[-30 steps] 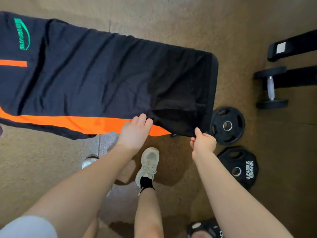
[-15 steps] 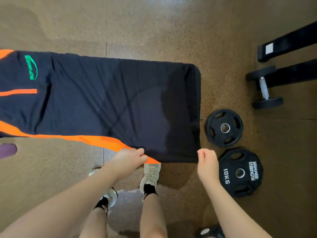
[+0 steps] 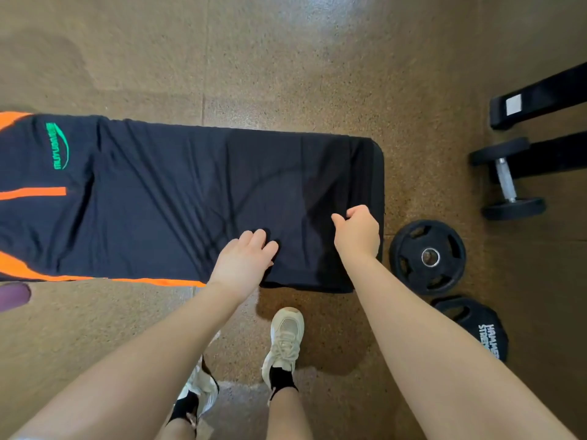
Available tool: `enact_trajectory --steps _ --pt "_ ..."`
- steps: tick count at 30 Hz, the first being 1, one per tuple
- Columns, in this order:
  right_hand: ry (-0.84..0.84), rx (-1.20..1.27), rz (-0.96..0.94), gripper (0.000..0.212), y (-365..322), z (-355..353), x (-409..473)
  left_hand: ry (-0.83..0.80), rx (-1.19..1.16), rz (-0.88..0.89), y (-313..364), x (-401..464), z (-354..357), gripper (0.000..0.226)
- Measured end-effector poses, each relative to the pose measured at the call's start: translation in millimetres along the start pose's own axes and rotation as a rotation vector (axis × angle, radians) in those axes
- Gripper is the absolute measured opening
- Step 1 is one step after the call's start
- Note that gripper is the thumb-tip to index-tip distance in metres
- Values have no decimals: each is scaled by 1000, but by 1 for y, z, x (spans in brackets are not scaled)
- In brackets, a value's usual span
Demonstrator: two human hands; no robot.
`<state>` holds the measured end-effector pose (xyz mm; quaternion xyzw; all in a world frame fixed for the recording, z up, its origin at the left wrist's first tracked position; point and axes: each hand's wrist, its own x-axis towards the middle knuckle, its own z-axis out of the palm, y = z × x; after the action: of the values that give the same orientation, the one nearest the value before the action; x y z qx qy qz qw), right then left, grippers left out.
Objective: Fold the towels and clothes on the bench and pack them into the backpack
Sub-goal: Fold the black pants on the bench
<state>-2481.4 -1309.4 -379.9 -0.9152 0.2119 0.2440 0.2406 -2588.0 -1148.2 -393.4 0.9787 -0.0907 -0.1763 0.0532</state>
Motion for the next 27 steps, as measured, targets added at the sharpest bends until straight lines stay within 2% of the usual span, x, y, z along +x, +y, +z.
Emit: enact_trajectory --steps 3,7,9,11,13,14,15,17,19,21,23,25,27 --pt "-47 144 -90 15 2 -2 6 -21 55 59 2 4 -2 42" --pt "25 468 -246 16 19 -43 7 136 -28 204 9 -1 -25 33" --pt "45 531 -261 17 34 -65 3 171 -113 304 18 -4 -33 22" --pt "13 469 -189 16 56 -73 -4 61 -125 386 33 -5 -42 22" --pt "-101 330 -8 9 73 -69 -9 -149 -120 398 44 -5 -44 29" --pt "-170 261 94 11 76 -66 -10 -278 -123 332 47 -4 -38 35" --pt "-212 221 156 21 75 -64 -8 -332 -140 250 46 -2 -35 40" --pt "-178 207 148 34 62 -65 2 -155 -207 170 37 4 -39 42" --pt "-110 218 83 37 38 -65 17 -12 -211 73 14 17 -37 44" --pt "-126 185 42 39 13 -60 32 43 -166 -68 -14 31 -34 61" --pt "-150 91 42 43 -9 -52 43 15 -102 -194 -41 39 -34 72" --pt "-178 11 64 42 -23 -44 48 -79 -114 -305 -63 42 -35 73" --pt "-183 -127 101 37 -33 -40 48 -188 -117 -323 -81 41 -33 70"
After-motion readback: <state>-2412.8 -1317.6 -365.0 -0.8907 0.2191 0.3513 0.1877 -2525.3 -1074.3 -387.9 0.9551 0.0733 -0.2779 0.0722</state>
